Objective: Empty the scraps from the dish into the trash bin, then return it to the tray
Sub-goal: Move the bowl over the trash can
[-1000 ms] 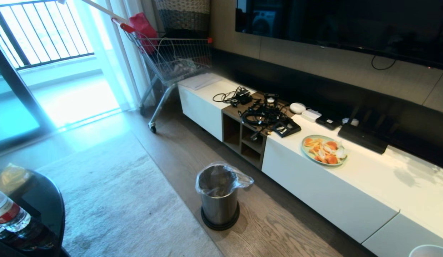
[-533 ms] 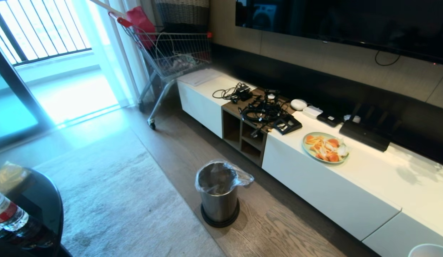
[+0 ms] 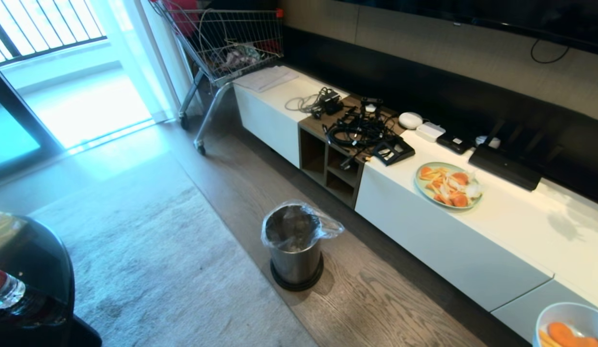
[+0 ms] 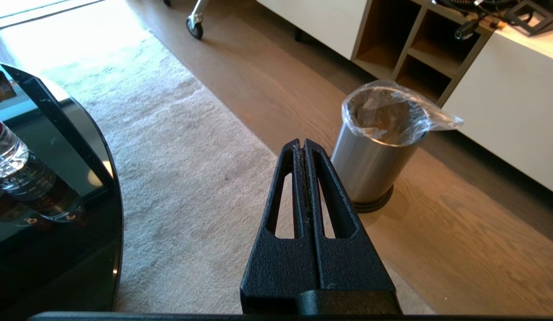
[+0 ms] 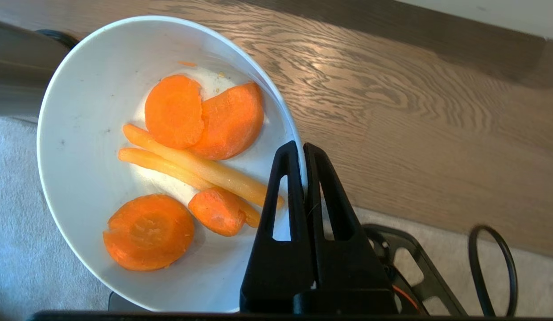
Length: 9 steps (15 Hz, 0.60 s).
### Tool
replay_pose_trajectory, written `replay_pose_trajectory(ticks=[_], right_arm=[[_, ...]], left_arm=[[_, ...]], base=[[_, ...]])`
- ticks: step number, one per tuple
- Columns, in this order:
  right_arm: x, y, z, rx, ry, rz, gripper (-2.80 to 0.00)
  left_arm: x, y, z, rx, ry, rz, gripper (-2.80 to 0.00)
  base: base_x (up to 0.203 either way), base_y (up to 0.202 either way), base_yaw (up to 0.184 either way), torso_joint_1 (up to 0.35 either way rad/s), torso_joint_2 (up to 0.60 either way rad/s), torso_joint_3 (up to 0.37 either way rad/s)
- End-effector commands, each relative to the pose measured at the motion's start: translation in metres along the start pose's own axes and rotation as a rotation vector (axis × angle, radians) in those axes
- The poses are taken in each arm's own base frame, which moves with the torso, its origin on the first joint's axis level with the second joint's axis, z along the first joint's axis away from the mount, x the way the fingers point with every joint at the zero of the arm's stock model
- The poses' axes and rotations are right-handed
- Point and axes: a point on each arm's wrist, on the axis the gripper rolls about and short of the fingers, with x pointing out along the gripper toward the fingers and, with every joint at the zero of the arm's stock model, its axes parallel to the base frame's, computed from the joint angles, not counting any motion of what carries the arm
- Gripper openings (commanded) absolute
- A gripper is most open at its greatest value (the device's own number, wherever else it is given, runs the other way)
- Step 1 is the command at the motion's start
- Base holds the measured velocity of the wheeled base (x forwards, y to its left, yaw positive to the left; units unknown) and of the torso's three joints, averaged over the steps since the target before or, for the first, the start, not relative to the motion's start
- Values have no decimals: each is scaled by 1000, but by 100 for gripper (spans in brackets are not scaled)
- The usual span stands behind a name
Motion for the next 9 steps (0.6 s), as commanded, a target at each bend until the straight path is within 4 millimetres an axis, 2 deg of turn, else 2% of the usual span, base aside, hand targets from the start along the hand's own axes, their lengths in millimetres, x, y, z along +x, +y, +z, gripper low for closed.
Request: replay_pose_trajectory(ticks=[1,9], right_arm=[[0,5,5,-18,-24,53,-280],[-3,26,27,-67,-9,192,-280]], left_arm=[[0,0,0,-1,-1,0,-280],[0,0,0,-1,-1,0,-280]], base=[[0,0,0,2,7,-194],[0,0,0,4,1,-199]])
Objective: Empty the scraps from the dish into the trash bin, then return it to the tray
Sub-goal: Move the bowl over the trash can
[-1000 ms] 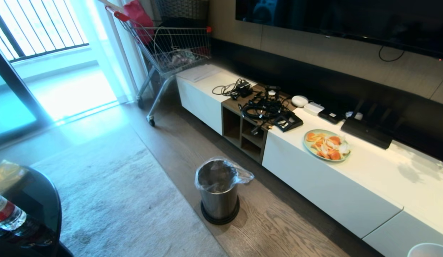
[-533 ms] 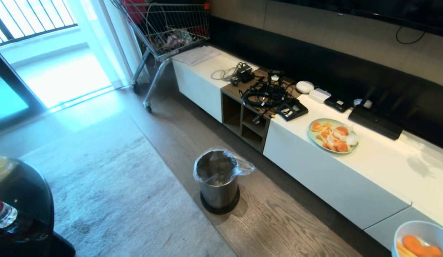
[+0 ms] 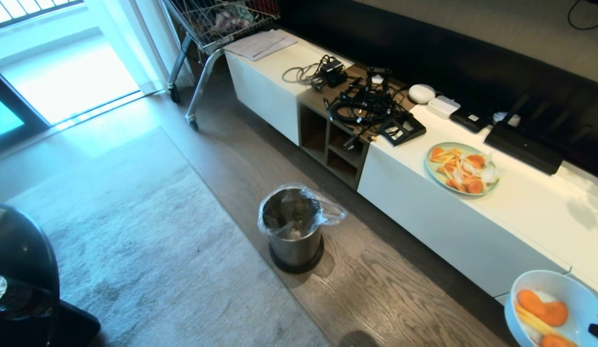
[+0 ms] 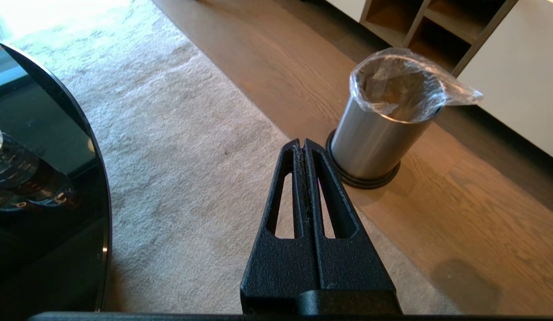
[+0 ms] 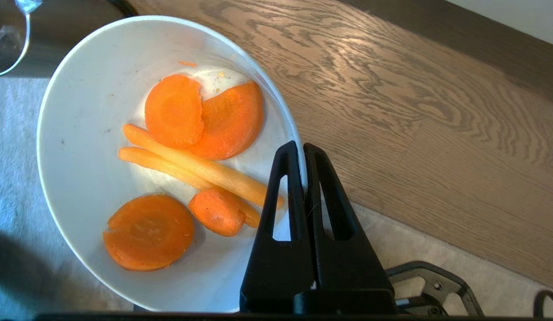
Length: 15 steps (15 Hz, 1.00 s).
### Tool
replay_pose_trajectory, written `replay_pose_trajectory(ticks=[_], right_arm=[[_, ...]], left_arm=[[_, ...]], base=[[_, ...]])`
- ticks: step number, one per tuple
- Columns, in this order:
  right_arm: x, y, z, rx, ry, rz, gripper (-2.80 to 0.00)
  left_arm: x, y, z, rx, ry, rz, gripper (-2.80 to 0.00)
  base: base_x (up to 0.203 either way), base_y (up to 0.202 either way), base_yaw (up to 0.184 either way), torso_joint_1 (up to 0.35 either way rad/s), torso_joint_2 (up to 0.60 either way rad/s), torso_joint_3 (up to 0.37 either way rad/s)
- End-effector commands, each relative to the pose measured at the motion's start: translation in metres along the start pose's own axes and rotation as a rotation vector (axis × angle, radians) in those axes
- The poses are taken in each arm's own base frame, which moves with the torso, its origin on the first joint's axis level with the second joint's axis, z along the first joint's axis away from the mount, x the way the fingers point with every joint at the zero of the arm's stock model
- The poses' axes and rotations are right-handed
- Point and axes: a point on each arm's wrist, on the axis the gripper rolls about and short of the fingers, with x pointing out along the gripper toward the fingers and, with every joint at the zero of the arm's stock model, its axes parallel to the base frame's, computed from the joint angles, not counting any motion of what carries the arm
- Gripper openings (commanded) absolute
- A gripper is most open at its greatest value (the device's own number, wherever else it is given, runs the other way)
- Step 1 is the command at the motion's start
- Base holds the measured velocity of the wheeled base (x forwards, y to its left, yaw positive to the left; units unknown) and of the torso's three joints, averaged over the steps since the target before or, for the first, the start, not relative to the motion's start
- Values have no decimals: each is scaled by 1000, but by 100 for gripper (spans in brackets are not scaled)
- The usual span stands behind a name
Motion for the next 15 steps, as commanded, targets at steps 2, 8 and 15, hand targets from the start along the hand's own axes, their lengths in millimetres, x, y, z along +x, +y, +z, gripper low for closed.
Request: replay_pose_trajectory(ticks=[2,8,15], right_arm=[[6,8,7,-35,-7,33,-280],[20,22,16,-109,-18,80,-280],[35,45,27,-149,-82,166,-280]], left_arm=[[0,0,0,-1,-1,0,-280],[0,0,0,-1,-1,0,-280],[0,0,0,-1,-1,0,-280]], base=[[0,0,0,6,4,-199],[0,0,0,2,4,-197],[0,0,0,2,2,-197]])
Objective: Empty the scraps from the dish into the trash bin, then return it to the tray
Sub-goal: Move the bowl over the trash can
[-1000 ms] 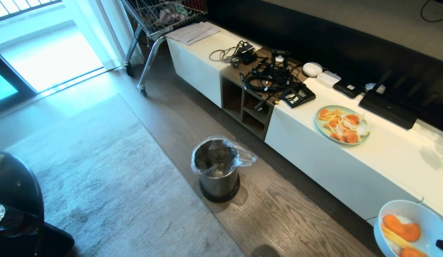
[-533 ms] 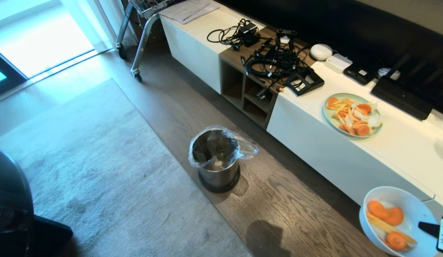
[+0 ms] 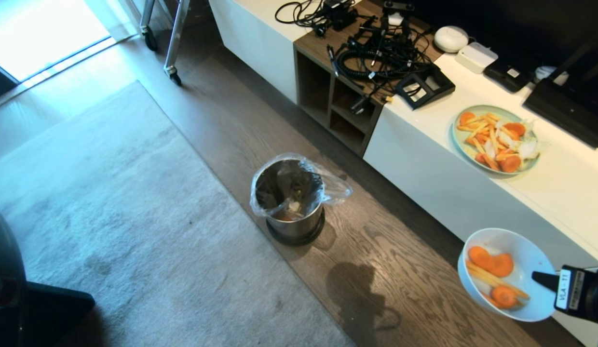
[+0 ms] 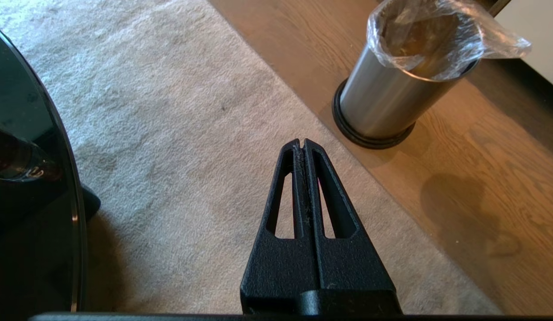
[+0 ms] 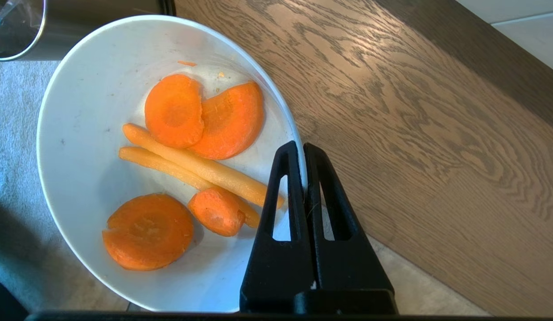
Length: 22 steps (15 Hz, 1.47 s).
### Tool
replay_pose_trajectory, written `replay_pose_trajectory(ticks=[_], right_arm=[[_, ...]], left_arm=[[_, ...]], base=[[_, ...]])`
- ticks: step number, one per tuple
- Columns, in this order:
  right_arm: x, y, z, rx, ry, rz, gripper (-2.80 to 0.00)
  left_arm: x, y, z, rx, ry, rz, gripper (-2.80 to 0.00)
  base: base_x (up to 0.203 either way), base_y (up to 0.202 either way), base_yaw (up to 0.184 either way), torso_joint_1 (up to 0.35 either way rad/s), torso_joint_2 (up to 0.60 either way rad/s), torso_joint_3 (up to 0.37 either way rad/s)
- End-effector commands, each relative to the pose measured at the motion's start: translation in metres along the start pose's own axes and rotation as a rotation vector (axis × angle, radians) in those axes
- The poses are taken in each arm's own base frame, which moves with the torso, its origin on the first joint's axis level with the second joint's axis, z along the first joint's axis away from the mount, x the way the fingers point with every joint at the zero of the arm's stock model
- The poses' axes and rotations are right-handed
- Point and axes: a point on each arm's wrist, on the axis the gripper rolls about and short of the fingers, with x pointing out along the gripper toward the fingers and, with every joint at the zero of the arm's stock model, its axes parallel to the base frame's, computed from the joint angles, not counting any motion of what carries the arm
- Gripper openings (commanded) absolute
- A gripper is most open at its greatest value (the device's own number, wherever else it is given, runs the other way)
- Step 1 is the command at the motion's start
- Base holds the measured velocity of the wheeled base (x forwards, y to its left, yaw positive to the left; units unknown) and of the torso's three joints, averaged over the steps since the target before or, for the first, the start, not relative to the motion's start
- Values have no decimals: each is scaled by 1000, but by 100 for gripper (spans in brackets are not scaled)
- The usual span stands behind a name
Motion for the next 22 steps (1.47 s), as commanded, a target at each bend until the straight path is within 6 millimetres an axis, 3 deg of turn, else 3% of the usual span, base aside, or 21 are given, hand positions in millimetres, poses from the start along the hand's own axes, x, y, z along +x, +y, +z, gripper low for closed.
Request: replay_pose_trajectory(ticks=[1,8,17,22], right_arm=[[8,4,2,-7,1,3,-280],[20,21,25,-10,-27,28,-280],[29,61,47,-55,-44,129,-280],[32,80,48,-87,-67,114,-280]], left_arm=[[0,0,0,-2,-1,0,-280],[0,0,0,-2,-1,0,-280],[0,0,0,-2,-1,0,-280],[0,0,0,-2,-1,0,-280]], base=[[0,0,0,5,0,-197],[0,0,0,1,3,-199],[0,0,0,2,4,-197],[0,0,0,0,3,-124]])
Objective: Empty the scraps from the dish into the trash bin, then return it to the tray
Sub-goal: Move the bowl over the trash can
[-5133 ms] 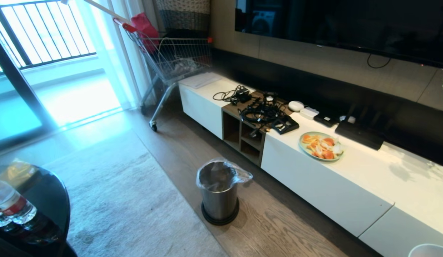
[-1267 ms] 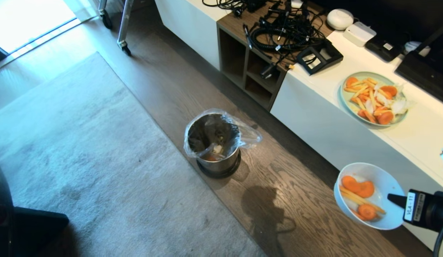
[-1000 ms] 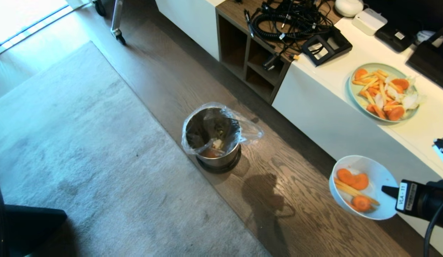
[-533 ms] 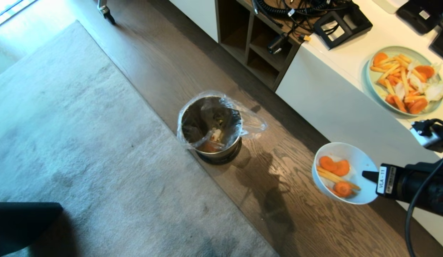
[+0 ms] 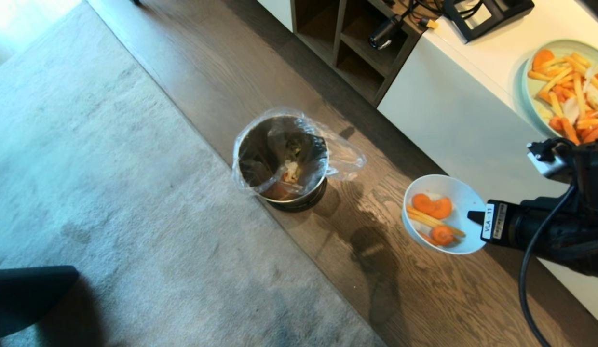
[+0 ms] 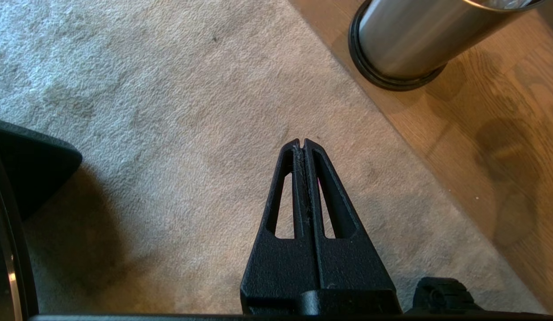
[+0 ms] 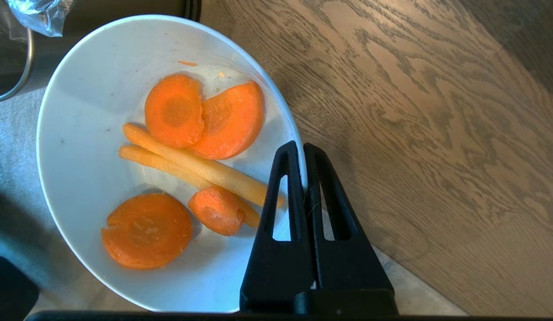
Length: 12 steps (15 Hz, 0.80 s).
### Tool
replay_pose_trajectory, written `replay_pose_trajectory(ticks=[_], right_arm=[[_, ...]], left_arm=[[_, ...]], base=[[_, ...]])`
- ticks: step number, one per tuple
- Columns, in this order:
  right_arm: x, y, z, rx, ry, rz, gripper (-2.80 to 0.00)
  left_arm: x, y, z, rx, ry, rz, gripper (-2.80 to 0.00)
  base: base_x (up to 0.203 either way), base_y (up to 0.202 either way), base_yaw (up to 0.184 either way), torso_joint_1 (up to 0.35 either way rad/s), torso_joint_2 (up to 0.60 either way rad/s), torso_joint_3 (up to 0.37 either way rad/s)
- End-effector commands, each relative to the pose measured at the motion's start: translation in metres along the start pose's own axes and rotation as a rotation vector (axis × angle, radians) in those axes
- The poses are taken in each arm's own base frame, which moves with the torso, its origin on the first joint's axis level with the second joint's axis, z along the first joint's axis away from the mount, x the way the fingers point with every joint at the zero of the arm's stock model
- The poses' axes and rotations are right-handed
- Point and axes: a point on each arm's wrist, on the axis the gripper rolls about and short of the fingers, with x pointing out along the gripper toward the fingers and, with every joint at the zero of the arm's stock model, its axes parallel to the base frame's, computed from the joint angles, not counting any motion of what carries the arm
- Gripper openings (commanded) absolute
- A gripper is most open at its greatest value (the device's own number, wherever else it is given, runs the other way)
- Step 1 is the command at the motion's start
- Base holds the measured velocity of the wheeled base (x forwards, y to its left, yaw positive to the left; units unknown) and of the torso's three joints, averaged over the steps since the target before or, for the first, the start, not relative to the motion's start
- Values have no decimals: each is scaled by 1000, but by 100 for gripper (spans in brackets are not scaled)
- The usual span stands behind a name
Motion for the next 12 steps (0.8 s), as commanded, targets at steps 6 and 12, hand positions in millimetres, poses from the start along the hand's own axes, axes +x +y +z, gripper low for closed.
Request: replay_pose_trajectory(ticks=[6,12], right_arm=[[16,29,30,-121,-64,33,-280],[48,72,86,-228,-191,74,-280]], left_arm=[[0,0,0,-1,-1,0,-280],[0,0,0,0,-1,0,-280]], base=[[0,0,0,0,0,0],[0,0,0,0,0,0]])
